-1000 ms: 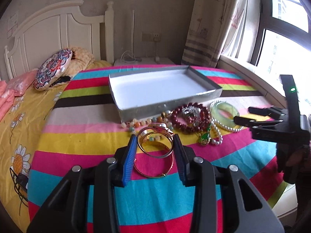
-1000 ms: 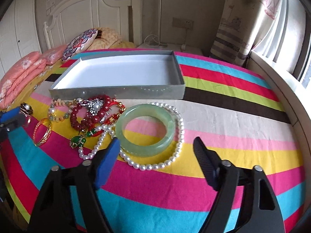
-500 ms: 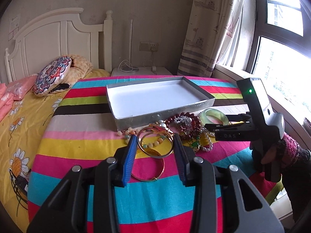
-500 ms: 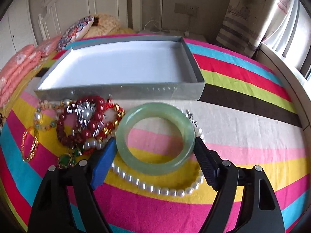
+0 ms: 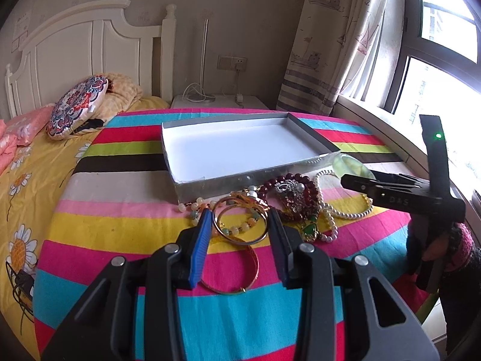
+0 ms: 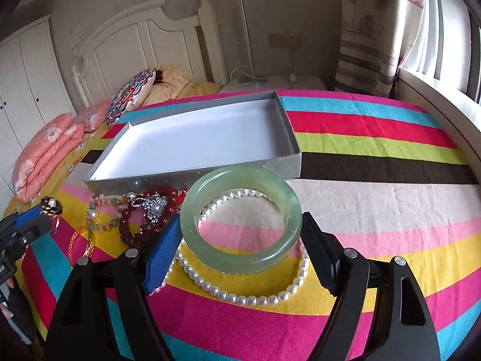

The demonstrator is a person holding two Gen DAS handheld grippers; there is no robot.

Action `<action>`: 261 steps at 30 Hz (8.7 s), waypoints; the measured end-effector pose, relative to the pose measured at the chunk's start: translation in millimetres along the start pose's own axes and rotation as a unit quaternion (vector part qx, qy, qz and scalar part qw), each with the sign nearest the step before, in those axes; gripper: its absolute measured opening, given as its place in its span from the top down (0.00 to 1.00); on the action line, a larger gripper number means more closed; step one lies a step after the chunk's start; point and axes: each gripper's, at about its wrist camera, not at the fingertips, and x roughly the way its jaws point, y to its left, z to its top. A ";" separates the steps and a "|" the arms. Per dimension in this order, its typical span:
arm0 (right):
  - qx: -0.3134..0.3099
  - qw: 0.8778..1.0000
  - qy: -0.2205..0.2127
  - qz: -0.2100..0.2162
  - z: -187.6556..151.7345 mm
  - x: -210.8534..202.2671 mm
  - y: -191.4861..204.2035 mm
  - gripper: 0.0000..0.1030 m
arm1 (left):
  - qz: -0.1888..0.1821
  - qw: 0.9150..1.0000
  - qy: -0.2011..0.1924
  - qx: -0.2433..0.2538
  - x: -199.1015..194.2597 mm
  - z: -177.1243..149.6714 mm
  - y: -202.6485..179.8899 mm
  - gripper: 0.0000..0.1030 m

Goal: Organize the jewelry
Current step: 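Carry the gold rings into the box with the left tool while the right tool carries the jade bangle, then open both tools to release the rings and jade bangle in the box, then grasp the dark red bead bracelet with the right tool while the left tool grasps the gold bangle, then lower the red bead bracelet into the box with the right tool while the left tool places the gold bangle, then grasp the multicolour bead necklace with the right tool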

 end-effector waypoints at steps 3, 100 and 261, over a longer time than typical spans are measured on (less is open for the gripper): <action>-0.015 1.000 -0.004 -0.006 12.5 1.7 3.9 0.26 | 0.000 1.000 0.006 -0.001 12.7 11.9 2.1 0.64; -0.010 0.984 -0.057 0.166 -37.6 -40.7 60.9 0.86 | 0.033 0.994 0.094 -0.038 30.2 -32.8 33.8 0.44; -0.288 0.941 0.080 0.156 -52.5 13.3 189.8 0.89 | 0.146 0.980 0.021 -0.131 -22.6 -33.1 104.6 0.02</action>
